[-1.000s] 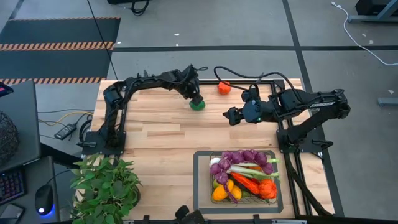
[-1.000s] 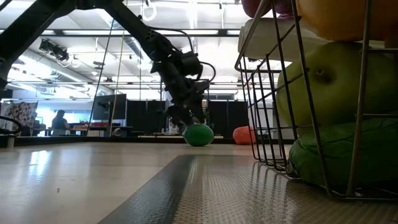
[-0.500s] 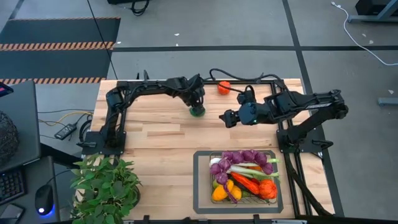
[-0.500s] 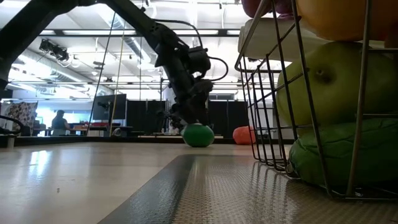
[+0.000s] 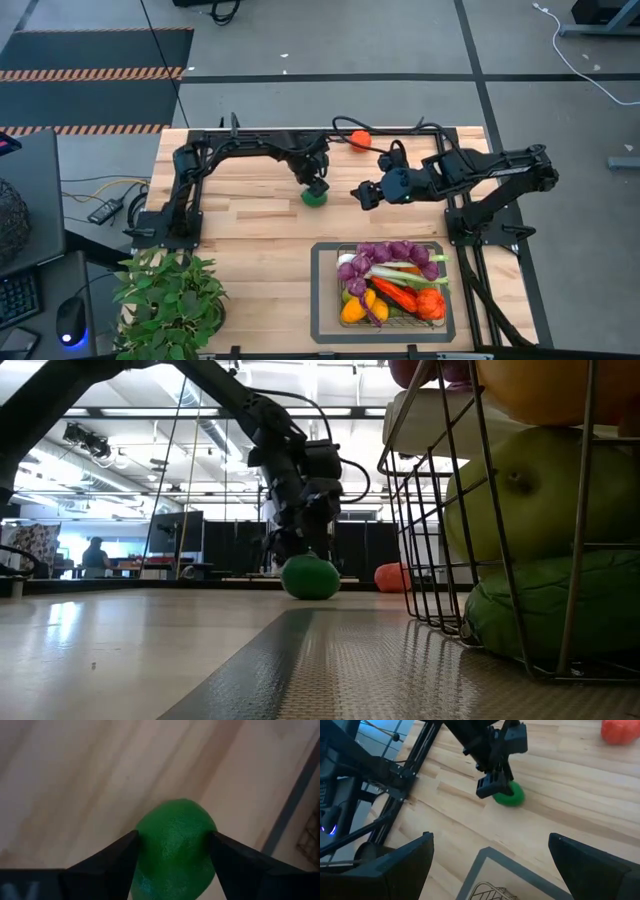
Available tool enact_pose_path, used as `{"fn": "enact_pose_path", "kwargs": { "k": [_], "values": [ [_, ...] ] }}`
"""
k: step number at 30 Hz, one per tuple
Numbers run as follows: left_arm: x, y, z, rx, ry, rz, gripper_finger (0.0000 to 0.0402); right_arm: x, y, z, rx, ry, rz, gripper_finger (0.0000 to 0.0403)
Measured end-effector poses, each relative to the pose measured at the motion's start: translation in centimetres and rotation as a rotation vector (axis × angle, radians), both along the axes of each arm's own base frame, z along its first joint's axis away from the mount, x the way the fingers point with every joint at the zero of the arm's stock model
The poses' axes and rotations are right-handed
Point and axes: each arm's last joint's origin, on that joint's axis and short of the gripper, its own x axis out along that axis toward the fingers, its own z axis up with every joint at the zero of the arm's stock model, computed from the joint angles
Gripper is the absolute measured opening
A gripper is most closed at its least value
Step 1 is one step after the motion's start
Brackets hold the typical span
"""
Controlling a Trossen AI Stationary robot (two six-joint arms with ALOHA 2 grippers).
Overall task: Build produce basket
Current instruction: Put the lime into the wire basket
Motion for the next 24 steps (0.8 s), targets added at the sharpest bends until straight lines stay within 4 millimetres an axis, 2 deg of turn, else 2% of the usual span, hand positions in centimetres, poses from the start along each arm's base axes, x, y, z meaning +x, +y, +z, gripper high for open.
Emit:
{"fn": "enact_pose_path", "kwargs": {
  "k": [5,13,21,24],
  "values": [
    [-0.1,-1.5,-0.1,-0.093,0.063,0.035,0.0247,0.0,0.1,0.0,-0.014,0.007,0.022,0.0396],
    [0.8,-2.8,-0.3,-0.286,0.030,0.119,0.0232,0.0,0.3,0.0,-0.029,0.030,0.092,0.0396],
    [1.6,-5.1,-0.1,-0.309,0.024,0.073,0.0202,-0.2,1.0,0.0,-0.041,0.038,0.130,0.0396],
    [1.7,-5.2,0.6,-0.324,-0.014,0.063,0.0185,-0.3,1.2,-0.1,-0.042,0.046,0.141,0.0396]
  ]
}}
